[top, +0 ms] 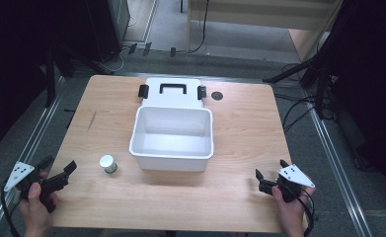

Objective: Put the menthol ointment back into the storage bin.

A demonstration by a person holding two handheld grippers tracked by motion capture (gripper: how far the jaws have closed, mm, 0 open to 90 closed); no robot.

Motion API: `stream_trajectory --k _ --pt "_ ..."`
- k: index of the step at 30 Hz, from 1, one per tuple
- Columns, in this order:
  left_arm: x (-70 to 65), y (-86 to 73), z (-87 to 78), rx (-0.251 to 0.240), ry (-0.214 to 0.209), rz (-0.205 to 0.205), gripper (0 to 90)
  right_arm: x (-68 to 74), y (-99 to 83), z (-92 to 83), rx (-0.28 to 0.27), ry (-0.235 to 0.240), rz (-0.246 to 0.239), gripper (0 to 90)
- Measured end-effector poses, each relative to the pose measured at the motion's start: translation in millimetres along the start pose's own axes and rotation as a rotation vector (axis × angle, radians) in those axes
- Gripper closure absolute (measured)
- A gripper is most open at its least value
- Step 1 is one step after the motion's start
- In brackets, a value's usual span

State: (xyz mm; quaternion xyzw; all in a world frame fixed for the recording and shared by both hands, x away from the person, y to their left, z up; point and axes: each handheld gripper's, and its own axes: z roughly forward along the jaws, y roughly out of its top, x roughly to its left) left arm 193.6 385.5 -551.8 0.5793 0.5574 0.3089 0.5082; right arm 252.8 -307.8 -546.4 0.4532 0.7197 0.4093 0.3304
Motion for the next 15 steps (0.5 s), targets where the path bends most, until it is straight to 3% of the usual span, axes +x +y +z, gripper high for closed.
stream_trajectory --k 5,11,15 --pt "-1.1 0.1 0.3 -0.002 -0.003 0.01 8.2 -0.4 0.0 0.1 -0.003 0.002 -0.002 6.3" --pt "4.8 6.8 -4.6 0.011 -0.085 -0.017 8.2 0.2 0.1 0.0 0.0 0.0 -0.003 6.3" --pt "5.2 11.1 -7.5 0.025 -0.109 -0.023 8.2 -0.2 0.2 0.5 -0.001 0.001 -0.002 6.3"
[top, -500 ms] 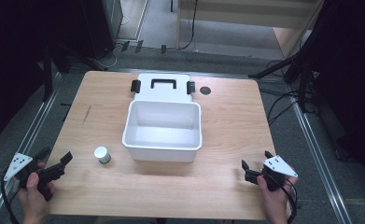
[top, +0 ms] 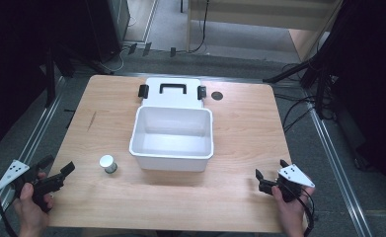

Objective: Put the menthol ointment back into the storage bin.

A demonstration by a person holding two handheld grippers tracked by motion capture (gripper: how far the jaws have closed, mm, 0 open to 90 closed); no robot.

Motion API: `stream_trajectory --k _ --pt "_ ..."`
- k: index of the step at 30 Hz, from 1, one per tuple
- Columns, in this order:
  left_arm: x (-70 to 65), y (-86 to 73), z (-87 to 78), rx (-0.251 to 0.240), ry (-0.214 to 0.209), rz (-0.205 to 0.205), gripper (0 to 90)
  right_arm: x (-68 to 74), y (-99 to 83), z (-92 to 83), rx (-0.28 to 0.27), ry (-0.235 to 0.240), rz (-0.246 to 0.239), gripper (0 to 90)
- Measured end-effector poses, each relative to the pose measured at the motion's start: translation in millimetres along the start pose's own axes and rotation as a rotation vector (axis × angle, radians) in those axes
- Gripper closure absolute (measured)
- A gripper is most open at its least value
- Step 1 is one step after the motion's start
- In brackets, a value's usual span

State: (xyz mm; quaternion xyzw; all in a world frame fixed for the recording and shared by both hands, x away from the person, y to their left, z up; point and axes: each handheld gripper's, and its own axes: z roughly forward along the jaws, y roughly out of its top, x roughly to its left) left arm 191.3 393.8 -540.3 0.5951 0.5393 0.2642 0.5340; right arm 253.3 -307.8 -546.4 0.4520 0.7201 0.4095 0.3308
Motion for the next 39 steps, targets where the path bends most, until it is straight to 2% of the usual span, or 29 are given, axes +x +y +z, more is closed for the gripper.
stream_trajectory --k 1,2,3,4,6,7,8,9,10,14,15,16,17,18,20,21,23,24,25,26,28,30,31,32,33,34,35,38,39 --pt "-0.4 3.9 -0.4 0.005 -0.041 -0.025 8.2 0.2 0.0 0.0 0.002 -0.002 0.005 6.3" --pt "-0.4 3.9 -0.4 0.005 -0.041 -0.025 8.2 0.2 0.0 0.0 0.002 -0.002 0.005 6.3" --pt "-3.8 8.4 0.1 0.024 -0.071 -0.021 8.2 0.0 0.0 -0.2 0.001 -0.002 0.005 6.3" --pt "-3.8 8.4 0.1 0.024 -0.071 -0.021 8.2 0.0 0.0 -0.2 0.001 -0.002 0.005 6.3" --pt "-9.4 12.9 1.4 0.06 -0.076 0.006 8.3 0.1 0.0 0.0 0.001 -0.002 0.006 6.3" --pt "-15.5 16.5 3.3 0.091 -0.079 0.031 8.3 0.2 0.0 0.0 0.001 -0.001 -0.003 6.3" --pt "-15.5 16.5 3.3 0.091 -0.079 0.031 8.3 0.2 0.0 0.0 0.001 -0.001 -0.003 6.3" --pt "-21.1 19.8 5.3 0.121 -0.075 0.061 8.3 0.7 -0.1 -0.2 0.002 -0.002 -0.003 6.3" --pt "-21.1 19.8 5.3 0.121 -0.075 0.061 8.3 0.7 -0.1 -0.2 0.002 -0.002 -0.003 6.3" --pt "-32.2 25.4 10.9 0.187 -0.103 0.123 8.3 0.0 -0.1 -0.3 -0.001 -0.001 0.001 6.3" --pt "-38.9 27.9 14.3 0.222 -0.102 0.161 8.3 0.2 -0.1 -0.4 0.0 -0.002 0.0 6.3" --pt "-38.9 27.9 14.3 0.222 -0.102 0.161 8.3 0.2 -0.1 -0.4 0.0 -0.002 0.0 6.3" --pt "-45.3 30.3 17.6 0.256 -0.102 0.195 8.3 0.5 -0.1 -0.4 0.001 -0.003 0.0 6.3" --pt "-45.3 30.3 17.6 0.256 -0.102 0.195 8.3 0.5 -0.1 -0.4 0.001 -0.003 0.0 6.3" --pt "-51.2 32.1 21.7 0.291 -0.1 0.223 8.3 0.5 -0.2 -0.5 0.0 -0.003 -0.001 6.3" --pt "-56.3 34.2 25.1 0.326 -0.104 0.25 8.3 0.4 -0.1 -0.5 0.0 -0.004 -0.001 6.3" --pt "-59.2 35.2 27.1 0.343 -0.102 0.26 8.3 0.5 -0.2 -0.5 0.0 -0.004 -0.001 6.3" --pt "-61.9 36.4 28.8 0.36 -0.101 0.277 8.3 0.5 -0.2 -0.5 0.0 -0.004 -0.001 6.3" --pt "-66.9 39.3 32.3 0.4 -0.093 0.308 8.3 0.6 -0.2 -0.5 0.0 -0.004 -0.001 6.3" --pt "-66.9 39.3 32.3 0.4 -0.093 0.308 8.6 0.6 -0.2 -0.5 0.0 -0.004 -0.001 6.3" --pt "-71.6 42.3 35.1 0.43 -0.097 0.334 8.7 0.8 -0.2 -0.7 0.0 -0.004 0.002 6.3" --pt "-75.2 45.1 38.4 0.47 -0.09 0.362 8.7 0.8 -0.2 -0.7 -0.001 -0.004 0.001 6.3" --pt "-77.9 47.2 42.3 0.511 -0.089 0.377 8.7 0.8 -0.2 -0.6 -0.002 -0.004 -0.001 6.3" --pt "-77.9 47.2 42.3 0.511 -0.089 0.377 8.7 0.8 -0.2 -0.6 -0.002 -0.004 -0.001 6.3" --pt "-79.3 49.7 45.7 0.551 -0.081 0.393 8.7 0.8 -0.2 -0.6 -0.002 -0.005 -0.001 6.3" --pt "-79.3 49.7 45.7 0.551 -0.081 0.393 8.7 0.8 -0.2 -0.6 -0.002 -0.005 -0.001 6.3" --pt "-79.8 53.2 47.9 0.578 -0.082 0.401 8.8 0.7 -0.2 -0.7 0.0 -0.004 0.0 6.3" --pt "-80.5 56.9 49.5 0.603 -0.084 0.407 8.9 0.8 -0.3 -0.7 0.0 -0.004 0.0 6.3" --pt "-82.4 59.5 51.2 0.638 -0.084 0.422 9.0 0.6 -0.2 -0.7 -0.001 -0.004 -0.003 6.3"
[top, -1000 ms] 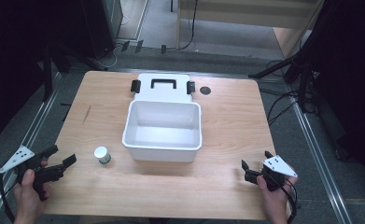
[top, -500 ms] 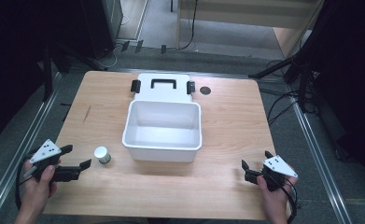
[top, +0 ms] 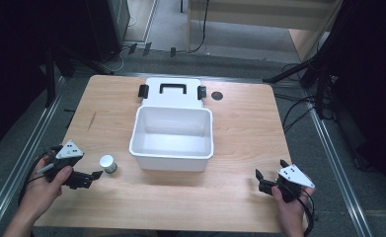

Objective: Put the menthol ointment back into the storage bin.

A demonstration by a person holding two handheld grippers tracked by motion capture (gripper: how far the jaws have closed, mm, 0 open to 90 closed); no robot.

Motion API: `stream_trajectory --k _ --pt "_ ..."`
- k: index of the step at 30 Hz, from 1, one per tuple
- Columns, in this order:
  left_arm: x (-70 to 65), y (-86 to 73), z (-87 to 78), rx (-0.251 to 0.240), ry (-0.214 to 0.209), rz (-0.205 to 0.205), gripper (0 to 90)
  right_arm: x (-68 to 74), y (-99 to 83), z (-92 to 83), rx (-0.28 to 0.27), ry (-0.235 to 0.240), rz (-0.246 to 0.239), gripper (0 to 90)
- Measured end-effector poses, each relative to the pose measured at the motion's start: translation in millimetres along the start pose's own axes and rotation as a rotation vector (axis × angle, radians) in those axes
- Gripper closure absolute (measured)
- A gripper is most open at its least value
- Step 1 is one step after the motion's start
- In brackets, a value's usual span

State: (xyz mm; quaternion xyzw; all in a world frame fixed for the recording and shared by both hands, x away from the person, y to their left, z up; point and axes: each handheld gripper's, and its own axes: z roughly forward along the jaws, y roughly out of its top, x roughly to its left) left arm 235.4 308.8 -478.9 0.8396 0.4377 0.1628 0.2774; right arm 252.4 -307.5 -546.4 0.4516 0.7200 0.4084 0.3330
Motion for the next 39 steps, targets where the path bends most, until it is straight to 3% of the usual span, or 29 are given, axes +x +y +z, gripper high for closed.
stream_trajectory --k 17,23,26,28,34,39 --pt "-11.0 27.9 7.3 0.25 -0.062 0.106 9.0 -0.2 0.1 0.1 0.001 0.001 0.001 6.3" --pt "-14.8 37.9 17.8 0.334 -0.05 0.126 9.0 -0.3 0.1 0.1 0.001 0.004 0.002 6.3" --pt "-15.4 44.1 24.3 0.357 -0.03 0.134 14.4 -0.4 0.1 0.1 0.0 0.004 0.002 6.3" --pt "-15.4 50.4 31.7 0.397 -0.029 0.153 14.8 -0.4 0.0 0.1 0.0 0.004 0.002 6.3" --pt "-13.8 62.4 41.6 0.436 -0.053 0.165 21.6 -0.5 0.0 0.1 0.0 0.005 0.002 6.3" --pt "-12.2 67.9 48.9 0.471 -0.043 0.166 27.6 -0.4 0.0 0.0 -0.002 0.004 0.004 6.3"
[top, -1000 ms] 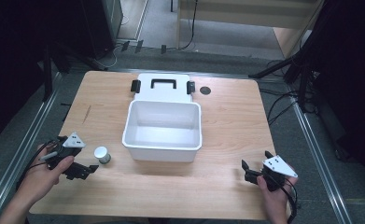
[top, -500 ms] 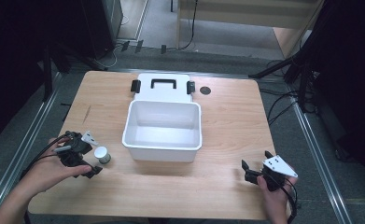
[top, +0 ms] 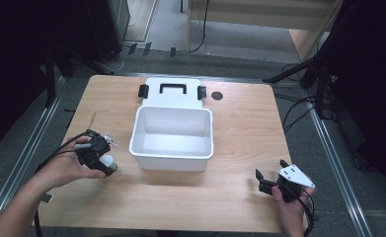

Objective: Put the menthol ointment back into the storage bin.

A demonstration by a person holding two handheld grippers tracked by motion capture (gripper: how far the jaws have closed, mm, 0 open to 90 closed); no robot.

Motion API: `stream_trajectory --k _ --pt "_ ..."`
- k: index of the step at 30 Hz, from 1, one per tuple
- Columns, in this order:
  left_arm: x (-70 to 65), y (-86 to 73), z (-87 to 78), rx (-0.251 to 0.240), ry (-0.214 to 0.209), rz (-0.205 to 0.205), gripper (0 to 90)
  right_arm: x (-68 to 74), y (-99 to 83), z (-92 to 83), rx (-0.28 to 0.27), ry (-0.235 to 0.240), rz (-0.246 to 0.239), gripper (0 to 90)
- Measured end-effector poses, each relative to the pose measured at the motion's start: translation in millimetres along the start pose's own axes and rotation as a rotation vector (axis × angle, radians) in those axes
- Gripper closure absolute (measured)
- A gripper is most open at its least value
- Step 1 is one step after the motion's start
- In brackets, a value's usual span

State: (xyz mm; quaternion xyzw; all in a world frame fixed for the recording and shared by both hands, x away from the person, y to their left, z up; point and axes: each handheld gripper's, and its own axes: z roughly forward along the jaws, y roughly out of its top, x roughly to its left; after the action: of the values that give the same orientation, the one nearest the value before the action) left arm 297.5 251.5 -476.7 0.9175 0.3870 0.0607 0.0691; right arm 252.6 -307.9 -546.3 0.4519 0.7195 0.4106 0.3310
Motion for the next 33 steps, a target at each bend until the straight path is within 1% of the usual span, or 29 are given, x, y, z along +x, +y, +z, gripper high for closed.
stream_trajectory --k 1,2,3,4,5,7,10,11,13,16,18,22,23,26,28,29,30,31,32,33 --pt "1.1 1.4 1.6 0.009 0.009 -0.004 29.9 0.0 0.0 0.0 0.0 0.0 0.0 6.3" --pt "2.3 2.5 2.7 0.02 0.014 -0.01 29.9 -0.1 -0.1 -0.2 0.0 0.001 -0.001 6.3" --pt "3.8 3.3 3.6 0.024 0.012 -0.015 33.4 -0.1 -0.1 -0.2 -0.001 0.001 0.0 6.3" --pt "4.6 4.0 4.4 0.026 0.006 -0.021 33.4 -0.1 -0.1 -0.2 -0.001 0.001 0.0 6.3" --pt "5.3 5.3 5.3 0.032 -0.003 -0.024 36.4 -0.2 -0.1 -0.2 -0.001 0.002 0.0 6.3" --pt "4.1 6.2 6.7 0.029 -0.003 -0.019 39.5 -0.2 -0.1 -0.3 -0.002 0.003 0.001 6.3" --pt "3.4 7.4 7.9 0.033 -0.006 -0.014 41.1 -0.2 -0.1 -0.2 -0.001 0.003 0.0 6.3" --pt "3.0 8.6 8.6 0.037 -0.004 -0.012 45.6 0.0 0.0 -0.1 0.0 0.003 -0.002 6.3" --pt "2.4 9.5 8.2 0.036 -0.003 -0.006 50.4 0.0 -0.1 -0.2 -0.001 0.001 -0.001 6.3" --pt "1.3 9.8 7.7 0.045 -0.009 0.003 50.9 -0.1 -0.1 -0.3 -0.001 0.002 0.0 6.3" --pt "0.6 9.9 6.1 0.041 -0.013 0.003 51.1 -0.1 -0.1 -0.3 -0.001 0.002 0.0 6.3" --pt "4.2 9.9 -3.4 0.021 -0.028 -0.007 51.2 -0.1 -0.1 -0.2 -0.001 0.001 -0.001 6.3" --pt "5.4 10.1 -7.6 0.022 -0.024 0.007 51.2 -0.1 -0.1 -0.2 -0.001 0.001 0.0 6.3" --pt "5.5 10.7 -16.0 0.015 -0.014 0.021 51.3 -0.1 -0.1 -0.2 -0.001 0.001 0.0 6.3" --pt "5.9 11.5 -22.1 0.012 -0.019 0.021 51.3 -0.1 -0.1 -0.2 0.0 0.002 -0.001 6.3" --pt "6.8 12.7 -28.1 0.017 -0.022 0.023 51.2 -0.1 -0.1 -0.2 0.0 0.001 -0.001 6.3" --pt "6.8 12.7 -28.1 0.017 -0.022 0.023 51.2 -0.1 -0.1 -0.2 0.0 0.001 -0.001 6.3" --pt "7.5 13.9 -34.4 0.021 -0.01 0.021 51.2 -0.1 -0.1 -0.2 0.0 0.001 -0.001 6.3" --pt "7.5 13.9 -34.4 0.021 -0.01 0.021 51.2 -0.1 -0.1 -0.2 0.0 0.001 -0.001 6.3" --pt "8.5 14.7 -37.9 0.02 -0.008 0.021 51.2 -0.2 -0.1 -0.2 0.0 0.001 -0.001 6.3"
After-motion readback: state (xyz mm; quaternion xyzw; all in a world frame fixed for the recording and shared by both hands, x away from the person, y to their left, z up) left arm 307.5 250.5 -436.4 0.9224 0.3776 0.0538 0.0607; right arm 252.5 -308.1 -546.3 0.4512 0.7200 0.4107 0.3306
